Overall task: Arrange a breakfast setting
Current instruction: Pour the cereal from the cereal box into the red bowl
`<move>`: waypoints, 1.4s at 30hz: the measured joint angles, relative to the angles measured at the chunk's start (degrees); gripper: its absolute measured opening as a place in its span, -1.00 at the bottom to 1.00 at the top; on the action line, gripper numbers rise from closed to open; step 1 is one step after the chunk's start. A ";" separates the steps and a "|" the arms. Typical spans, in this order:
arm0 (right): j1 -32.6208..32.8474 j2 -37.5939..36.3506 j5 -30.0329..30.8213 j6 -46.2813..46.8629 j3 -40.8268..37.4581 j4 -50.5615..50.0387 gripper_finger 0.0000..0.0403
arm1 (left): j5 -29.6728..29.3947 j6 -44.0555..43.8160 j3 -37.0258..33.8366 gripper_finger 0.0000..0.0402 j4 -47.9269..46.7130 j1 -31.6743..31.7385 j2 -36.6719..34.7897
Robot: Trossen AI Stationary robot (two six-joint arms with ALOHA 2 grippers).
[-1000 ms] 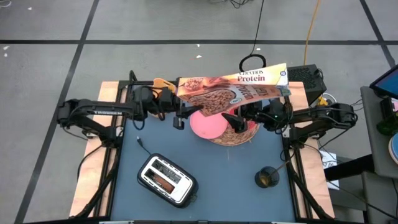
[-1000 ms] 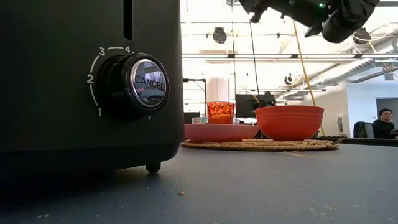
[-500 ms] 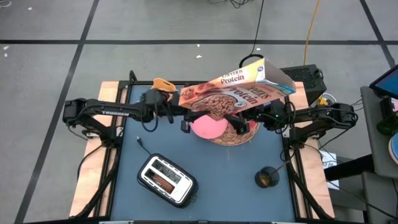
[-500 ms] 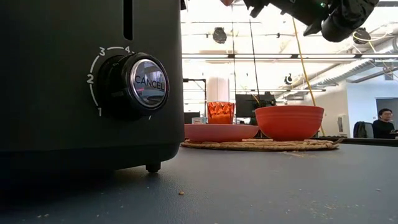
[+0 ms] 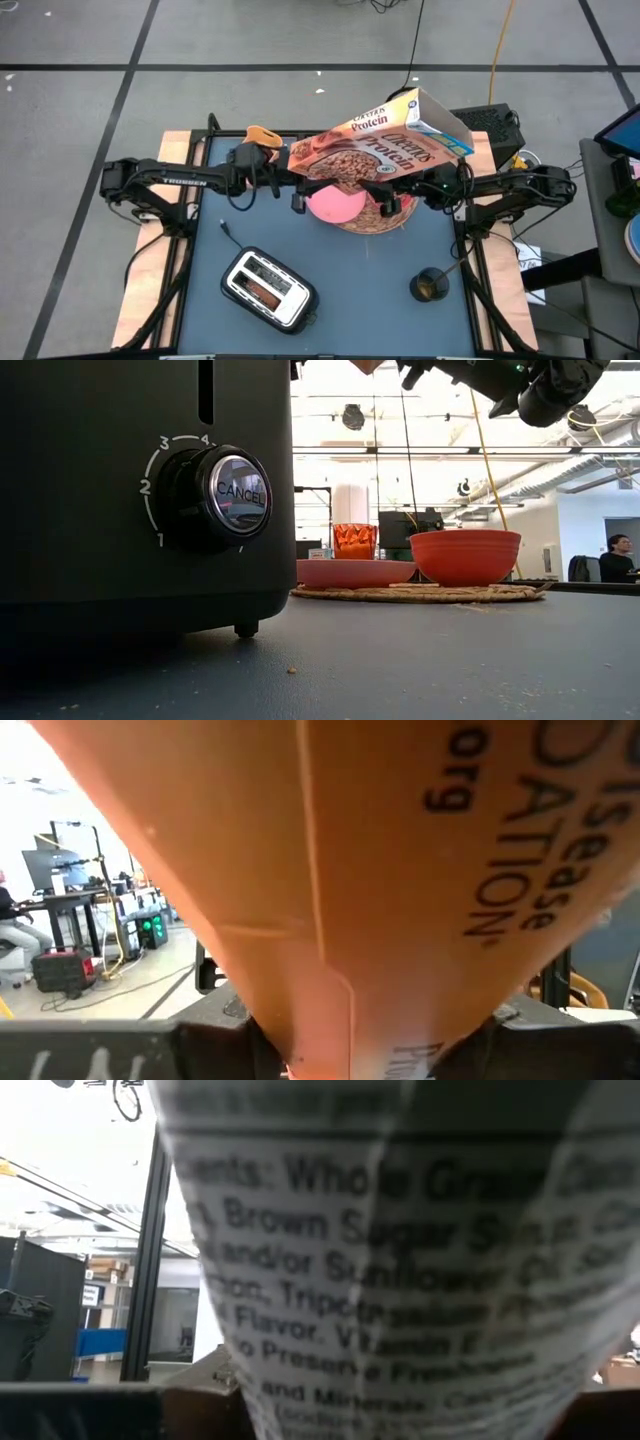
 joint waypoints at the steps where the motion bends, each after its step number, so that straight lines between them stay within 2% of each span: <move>1: 0.00 0.00 0.12 0.00 0.00 -0.09 -0.01 | -0.04 -0.46 0.00 -0.05 -0.09 0.00 0.00; 13: 0.00 -0.69 0.13 -0.76 0.00 -1.36 -0.02 | -0.06 -1.27 -0.11 0.32 -4.09 0.34 0.02; 27: 0.02 -12.27 0.28 -3.23 -0.13 -22.93 -0.03 | -0.22 -0.91 -0.08 0.33 -36.36 3.76 -7.60; 33: 0.02 -15.05 0.27 -4.60 -0.17 -30.12 -0.03 | -0.14 1.08 -0.11 0.33 -50.37 4.01 -10.51; 42: 0.23 -17.49 0.26 -4.27 -0.17 -38.63 -0.03 | -0.50 -2.50 -0.11 0.33 -68.35 5.89 -16.90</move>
